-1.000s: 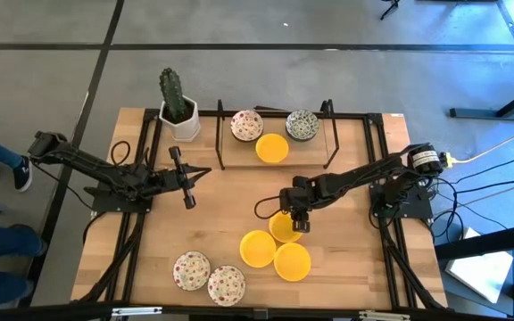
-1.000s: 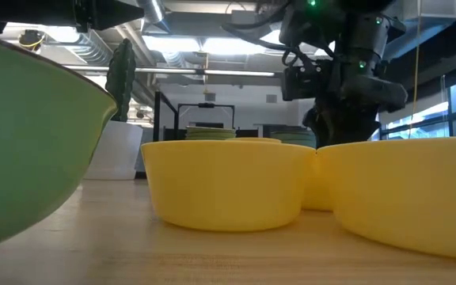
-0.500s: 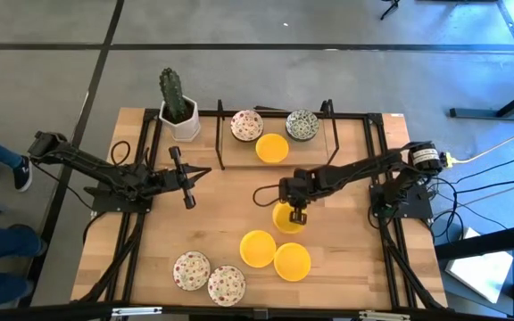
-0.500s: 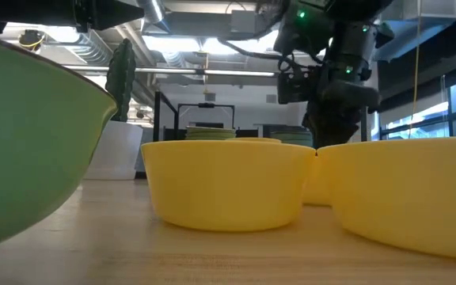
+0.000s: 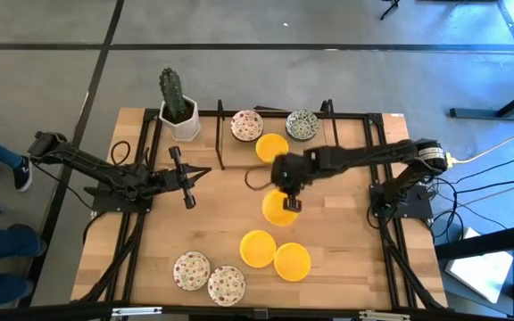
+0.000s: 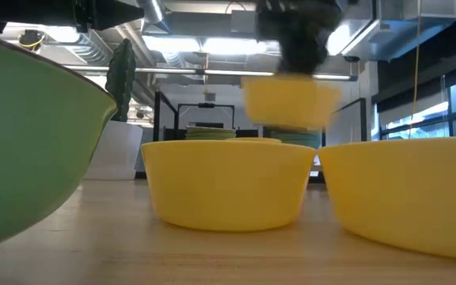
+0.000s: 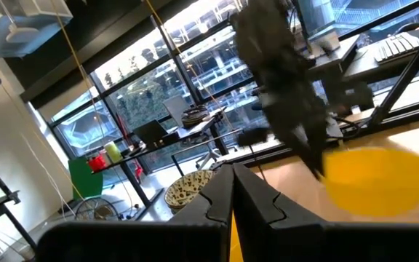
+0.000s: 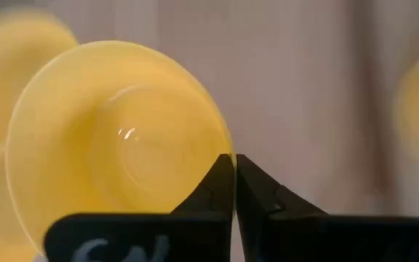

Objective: Pick & Place Mini bowls
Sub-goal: Stack the top right yellow bowl on top of the yellow bowls on the shelf

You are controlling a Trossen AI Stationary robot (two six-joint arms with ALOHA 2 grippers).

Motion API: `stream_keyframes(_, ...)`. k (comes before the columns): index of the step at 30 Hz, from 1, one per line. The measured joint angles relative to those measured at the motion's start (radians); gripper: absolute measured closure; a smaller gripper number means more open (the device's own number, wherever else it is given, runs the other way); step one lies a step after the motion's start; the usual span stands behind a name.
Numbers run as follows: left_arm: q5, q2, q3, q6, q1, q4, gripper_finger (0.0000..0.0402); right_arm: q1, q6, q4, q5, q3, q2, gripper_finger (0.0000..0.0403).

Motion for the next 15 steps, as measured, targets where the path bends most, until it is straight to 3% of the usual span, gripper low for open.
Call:
stream_keyframes(7,0.000,0.000,0.000,0.000,0.000,-0.005,0.0398,-0.140,-0.106,-0.134,0.120,0.286,-0.001,0.0401)
stream_keyframes(15,-0.001,0.000,0.000,0.018,0.000,-0.008,0.0397,-0.340,-0.168,-0.142,0.101,0.306,0.009,0.0401)
